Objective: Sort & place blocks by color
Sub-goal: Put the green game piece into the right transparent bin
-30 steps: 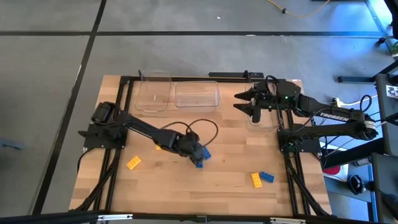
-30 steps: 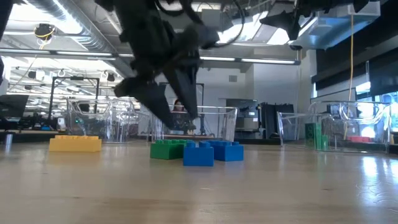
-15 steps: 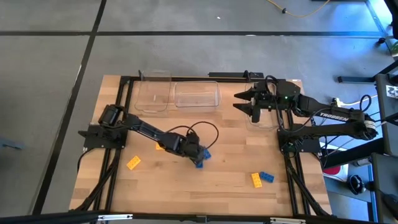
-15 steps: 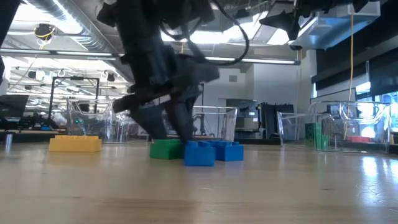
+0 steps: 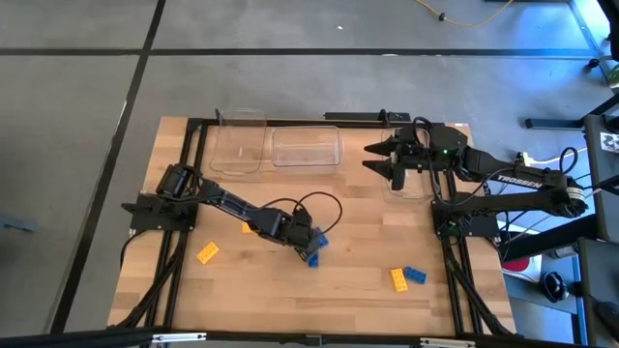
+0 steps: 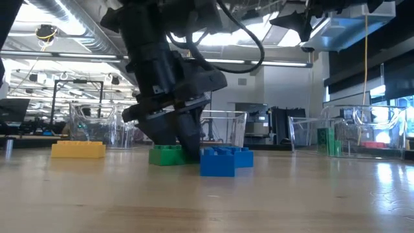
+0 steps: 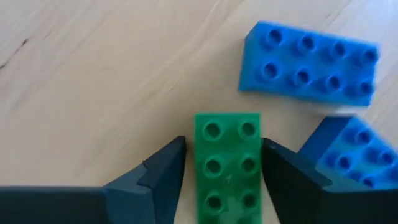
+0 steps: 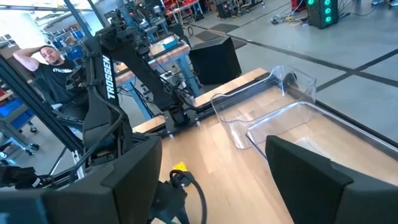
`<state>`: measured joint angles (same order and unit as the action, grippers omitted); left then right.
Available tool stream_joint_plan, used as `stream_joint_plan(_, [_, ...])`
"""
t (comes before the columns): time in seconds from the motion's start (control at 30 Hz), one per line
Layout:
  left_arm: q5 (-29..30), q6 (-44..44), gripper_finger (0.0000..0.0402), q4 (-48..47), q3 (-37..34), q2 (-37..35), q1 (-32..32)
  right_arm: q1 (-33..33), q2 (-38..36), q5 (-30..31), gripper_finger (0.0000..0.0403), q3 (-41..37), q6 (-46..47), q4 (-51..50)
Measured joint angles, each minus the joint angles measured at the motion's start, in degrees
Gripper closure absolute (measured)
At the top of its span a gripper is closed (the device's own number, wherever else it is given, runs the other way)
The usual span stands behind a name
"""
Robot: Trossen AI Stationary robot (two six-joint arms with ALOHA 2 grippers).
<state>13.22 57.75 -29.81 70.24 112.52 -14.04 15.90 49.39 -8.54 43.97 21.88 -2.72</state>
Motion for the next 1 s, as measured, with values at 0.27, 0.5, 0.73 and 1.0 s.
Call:
stream_joint_plan(0.27, [1.4,-8.5,0.0273,-8.3,-2.7,-6.5,1.9,0.0,0.0,0.1,0.0115,0.0,0.4,-0.3])
stream_joint_plan(0.5, [8.3,-10.5,0.0273,-7.4,-12.4,-25.6,3.6,0.0,1.4,0.1,0.0114,0.0,2.1,-0.6])
stream_joint_plan(0.73, [14.1,-17.9,0.0273,22.4,-28.4,-48.9,1.0,-0.3,4.4,-0.1,0.0114,0.0,5.5,0.6])
stream_joint_plan(1.0, [11.7,-23.2,0.0273,54.4,-41.5,-57.4,1.9,-3.2,9.0,-1.7,0.0114,0.0,6.3,6.3])
